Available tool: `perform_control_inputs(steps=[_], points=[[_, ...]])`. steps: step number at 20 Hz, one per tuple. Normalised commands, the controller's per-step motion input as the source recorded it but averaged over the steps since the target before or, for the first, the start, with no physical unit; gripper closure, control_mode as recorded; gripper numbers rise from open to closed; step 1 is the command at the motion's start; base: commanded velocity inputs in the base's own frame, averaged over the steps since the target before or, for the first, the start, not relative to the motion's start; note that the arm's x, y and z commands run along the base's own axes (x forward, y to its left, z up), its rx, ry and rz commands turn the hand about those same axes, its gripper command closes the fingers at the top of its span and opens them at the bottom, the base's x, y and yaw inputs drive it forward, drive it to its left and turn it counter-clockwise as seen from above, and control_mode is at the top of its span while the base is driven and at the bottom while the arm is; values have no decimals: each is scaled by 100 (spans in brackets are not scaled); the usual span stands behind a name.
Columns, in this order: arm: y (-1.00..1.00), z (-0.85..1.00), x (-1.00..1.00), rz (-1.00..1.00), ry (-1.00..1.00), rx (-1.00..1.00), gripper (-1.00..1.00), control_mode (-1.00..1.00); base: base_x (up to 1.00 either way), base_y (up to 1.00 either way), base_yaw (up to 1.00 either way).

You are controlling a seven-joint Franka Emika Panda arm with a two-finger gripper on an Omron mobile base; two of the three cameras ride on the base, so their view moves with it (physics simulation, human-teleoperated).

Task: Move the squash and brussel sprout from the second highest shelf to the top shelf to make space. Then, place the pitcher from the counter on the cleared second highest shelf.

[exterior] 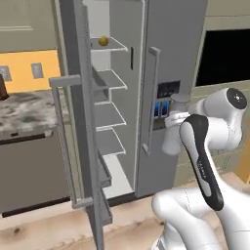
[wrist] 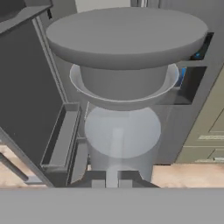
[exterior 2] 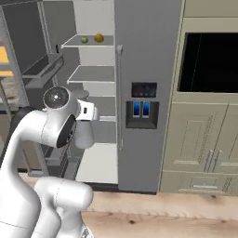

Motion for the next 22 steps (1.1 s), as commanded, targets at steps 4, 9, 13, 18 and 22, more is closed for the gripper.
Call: perform_control_inputs(steps=[4, 9, 13, 18, 22], points=[[0, 0, 0, 0, 0, 0, 100, 100, 48, -49, 56], [0, 0, 0, 0, 0, 0, 100, 100, 54, -35, 45], [0, 0, 0, 0, 0, 0, 100, 100, 46, -40, 29], [0, 0, 0, 0, 0, 0, 100, 100, 29, -51, 11], [0, 0, 0, 0, 0, 0, 100, 100, 41, -36, 4]])
